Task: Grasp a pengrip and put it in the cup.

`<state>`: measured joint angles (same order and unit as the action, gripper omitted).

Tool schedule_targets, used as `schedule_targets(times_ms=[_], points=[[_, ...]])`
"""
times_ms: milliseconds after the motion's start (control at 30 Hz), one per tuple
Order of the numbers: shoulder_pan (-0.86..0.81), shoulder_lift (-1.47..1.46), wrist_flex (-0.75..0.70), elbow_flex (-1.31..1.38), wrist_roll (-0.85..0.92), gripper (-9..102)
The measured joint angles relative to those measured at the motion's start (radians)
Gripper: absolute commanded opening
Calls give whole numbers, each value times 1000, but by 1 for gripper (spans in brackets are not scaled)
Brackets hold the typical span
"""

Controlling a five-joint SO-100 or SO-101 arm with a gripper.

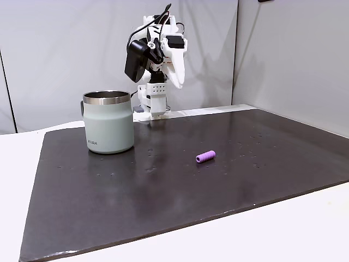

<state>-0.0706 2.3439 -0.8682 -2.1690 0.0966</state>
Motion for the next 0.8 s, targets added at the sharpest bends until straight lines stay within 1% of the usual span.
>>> schedule_targets(times_ms=[133,300,533,800], points=[[-6,-261,-87,245,0,0],[-5,-525,-189,512,0,10],[-5,-841,-339,822,-12,18],[-2,-1140,-434,1089,-15,18]])
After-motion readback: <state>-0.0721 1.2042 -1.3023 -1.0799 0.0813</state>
